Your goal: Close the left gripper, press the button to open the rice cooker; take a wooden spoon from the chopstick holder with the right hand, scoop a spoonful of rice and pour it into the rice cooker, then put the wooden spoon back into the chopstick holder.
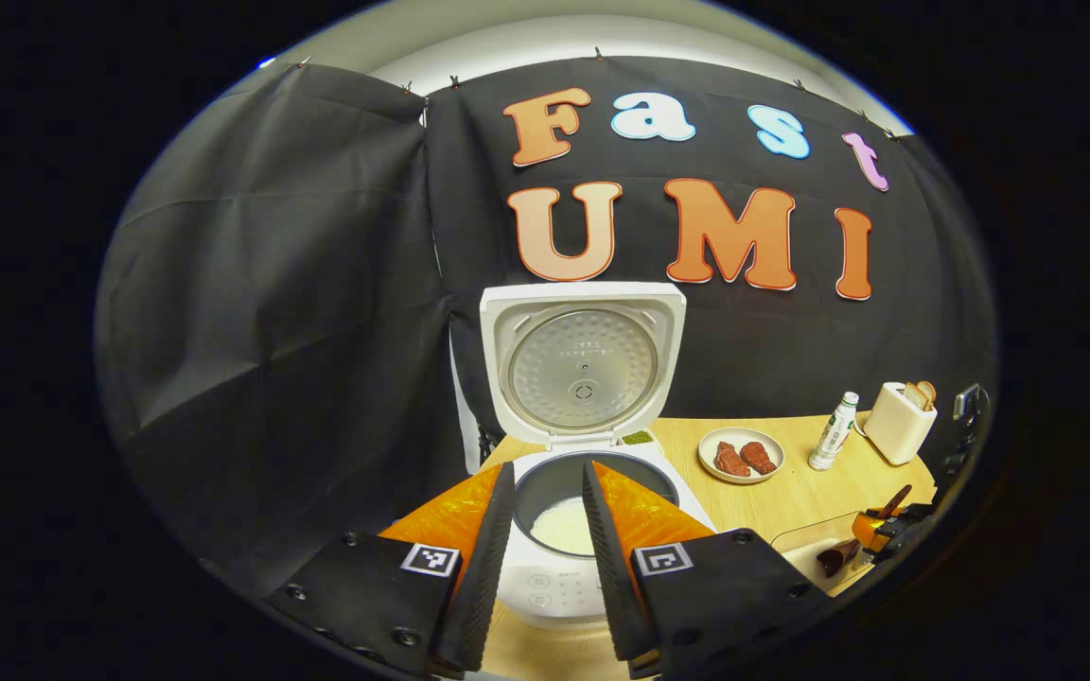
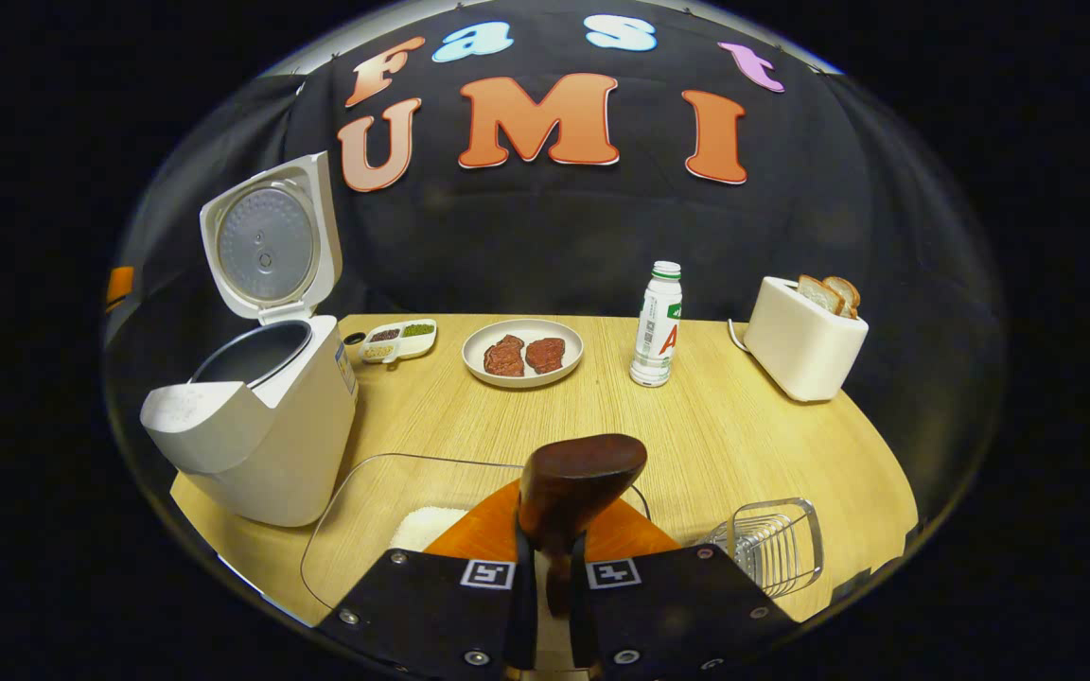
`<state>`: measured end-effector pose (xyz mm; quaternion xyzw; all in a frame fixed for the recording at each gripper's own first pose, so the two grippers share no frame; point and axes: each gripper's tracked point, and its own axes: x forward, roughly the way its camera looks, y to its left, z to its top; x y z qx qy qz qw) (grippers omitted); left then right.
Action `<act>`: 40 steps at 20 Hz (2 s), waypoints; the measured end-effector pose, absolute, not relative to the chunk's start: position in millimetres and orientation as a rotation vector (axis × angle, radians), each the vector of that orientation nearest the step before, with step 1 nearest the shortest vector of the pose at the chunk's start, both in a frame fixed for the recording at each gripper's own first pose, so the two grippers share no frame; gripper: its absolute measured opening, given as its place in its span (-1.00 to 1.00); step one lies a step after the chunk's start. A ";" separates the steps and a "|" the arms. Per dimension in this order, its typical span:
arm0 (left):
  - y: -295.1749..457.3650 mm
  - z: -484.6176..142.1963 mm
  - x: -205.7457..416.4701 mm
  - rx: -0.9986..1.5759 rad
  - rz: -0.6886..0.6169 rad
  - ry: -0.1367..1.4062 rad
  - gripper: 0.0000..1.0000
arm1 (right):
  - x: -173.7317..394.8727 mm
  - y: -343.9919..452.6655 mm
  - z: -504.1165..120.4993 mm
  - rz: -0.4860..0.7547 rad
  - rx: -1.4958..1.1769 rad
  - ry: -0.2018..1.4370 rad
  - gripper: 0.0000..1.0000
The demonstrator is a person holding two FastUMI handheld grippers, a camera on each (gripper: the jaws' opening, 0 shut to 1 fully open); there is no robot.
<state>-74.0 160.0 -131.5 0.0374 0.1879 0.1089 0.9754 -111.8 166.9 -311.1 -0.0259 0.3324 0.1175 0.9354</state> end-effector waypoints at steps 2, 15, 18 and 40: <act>160.0 -137.7 -74.3 0.062 0.222 0.397 0.04 | -112.7 168.3 -311.6 0.223 -0.021 0.681 -0.73; 188.5 -136.1 -93.1 0.124 0.253 0.408 0.04 | -125.7 223.6 -318.8 0.221 0.268 0.816 -0.74; 198.3 -137.6 -97.2 0.120 0.261 0.414 0.04 | -132.6 230.0 -317.8 0.216 0.335 0.857 -0.73; 186.1 -152.1 -78.8 0.134 0.215 0.448 0.08 | -127.9 176.6 -322.1 0.114 0.985 0.990 -0.74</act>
